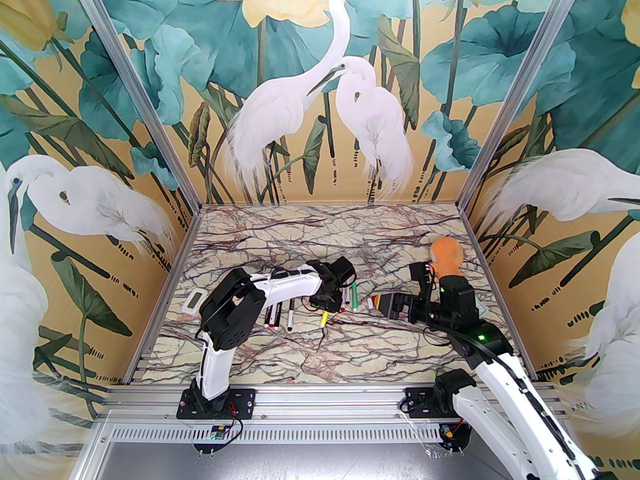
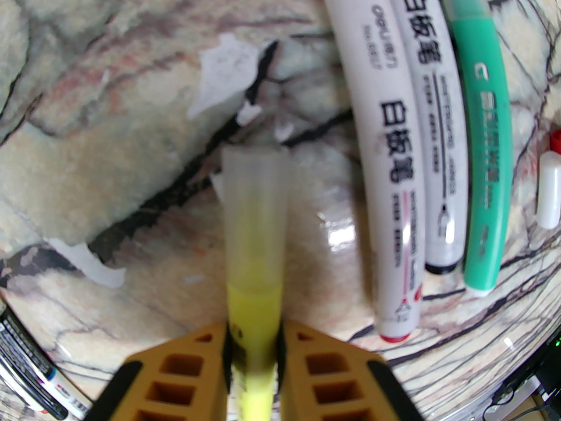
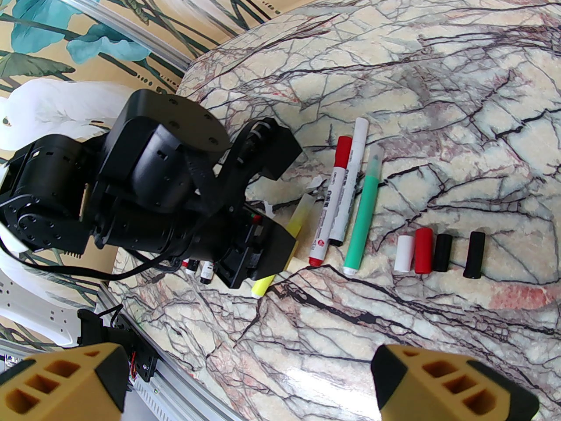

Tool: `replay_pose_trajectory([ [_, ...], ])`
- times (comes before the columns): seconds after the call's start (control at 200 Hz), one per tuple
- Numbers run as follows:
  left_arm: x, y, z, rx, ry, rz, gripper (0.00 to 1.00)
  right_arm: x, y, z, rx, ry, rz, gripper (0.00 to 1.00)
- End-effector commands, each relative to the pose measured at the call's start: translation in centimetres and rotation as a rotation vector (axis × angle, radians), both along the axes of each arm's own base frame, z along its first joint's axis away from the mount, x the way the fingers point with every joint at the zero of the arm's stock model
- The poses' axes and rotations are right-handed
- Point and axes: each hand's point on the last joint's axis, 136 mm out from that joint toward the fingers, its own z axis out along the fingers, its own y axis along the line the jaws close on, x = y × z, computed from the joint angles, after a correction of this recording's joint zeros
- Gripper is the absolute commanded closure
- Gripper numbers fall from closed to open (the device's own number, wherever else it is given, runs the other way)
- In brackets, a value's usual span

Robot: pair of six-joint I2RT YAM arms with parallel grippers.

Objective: Open the pen caps

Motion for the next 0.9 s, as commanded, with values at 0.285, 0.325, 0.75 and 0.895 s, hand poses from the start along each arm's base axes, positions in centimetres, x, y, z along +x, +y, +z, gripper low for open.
replay_pose_trajectory([
  [0.285,-1.0,0.2,5.5,-0.220,-0.065,-0.007,0.85,1.1,-0.3,-1.6,0.031,0.078,-0.081,0.14],
  [0.325,-1.1,0.3,6.4,-0.268,-0.075,-0.005,0.85,1.3,-0.3,-1.8,0.043,0.088,-0.092,0.16],
  [0.75,-5.6,-2.3,12.7,-0.761,-0.098,-0.188,0.85,3.7,2.5,-1.4,0.136,0.128,-0.131,0.33],
  [0.895,-6.9,-3.5,13.5,-0.894,-0.067,-0.236,0.85,4.9,4.4,-1.3,0.142,0.120,-0.139,0.36],
])
